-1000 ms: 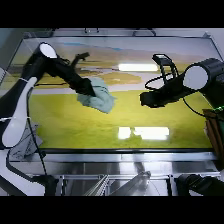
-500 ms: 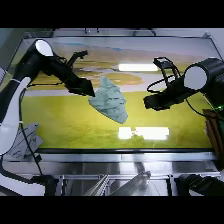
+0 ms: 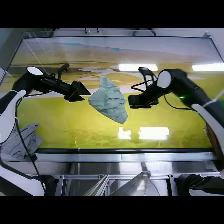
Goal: Fold the shirts.
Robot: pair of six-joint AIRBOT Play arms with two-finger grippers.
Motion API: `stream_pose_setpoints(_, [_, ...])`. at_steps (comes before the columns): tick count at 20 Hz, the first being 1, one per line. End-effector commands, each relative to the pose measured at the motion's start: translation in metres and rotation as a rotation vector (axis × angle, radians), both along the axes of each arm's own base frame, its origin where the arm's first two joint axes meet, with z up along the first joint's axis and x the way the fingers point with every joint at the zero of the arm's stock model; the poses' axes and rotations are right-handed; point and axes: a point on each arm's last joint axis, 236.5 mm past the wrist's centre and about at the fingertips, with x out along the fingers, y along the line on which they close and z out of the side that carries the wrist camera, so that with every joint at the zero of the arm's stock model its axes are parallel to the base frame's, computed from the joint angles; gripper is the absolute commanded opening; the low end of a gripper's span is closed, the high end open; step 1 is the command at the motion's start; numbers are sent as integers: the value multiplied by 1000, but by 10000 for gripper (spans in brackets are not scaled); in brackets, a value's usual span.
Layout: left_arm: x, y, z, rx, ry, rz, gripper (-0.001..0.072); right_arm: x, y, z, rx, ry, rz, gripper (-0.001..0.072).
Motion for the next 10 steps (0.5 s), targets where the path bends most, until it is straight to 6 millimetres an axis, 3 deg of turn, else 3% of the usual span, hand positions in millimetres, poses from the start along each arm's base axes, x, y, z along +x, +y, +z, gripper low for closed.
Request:
stream_pose_setpoints(1, [13, -20, -18, -102, 53, 29, 706, -9, 37, -43, 142, 163, -26, 386])
stream_pose_setpoints(4, [22, -35, -22, -100, 43, -19, 687, -14, 53, -59, 205, 229, -47, 386])
stream_pose_setpoints(7, [25, -37, -34, -13, 18, -68, 688, -10, 64, -60, 259, 226, -47, 382])
stream_pose_setpoints(8, [26, -31, -39, 31, 4, -78, 688, -7, 68, -59, 279, 211, -47, 352])
stream_pose_setpoints(9, [26, -31, -42, 58, -7, -95, 685, -4, 70, -58, 289, 201, -47, 199])
stream_pose_setpoints(10, [26, -29, -43, 77, -15, -105, 542, -3, 69, -58, 289, 198, -49, 137])
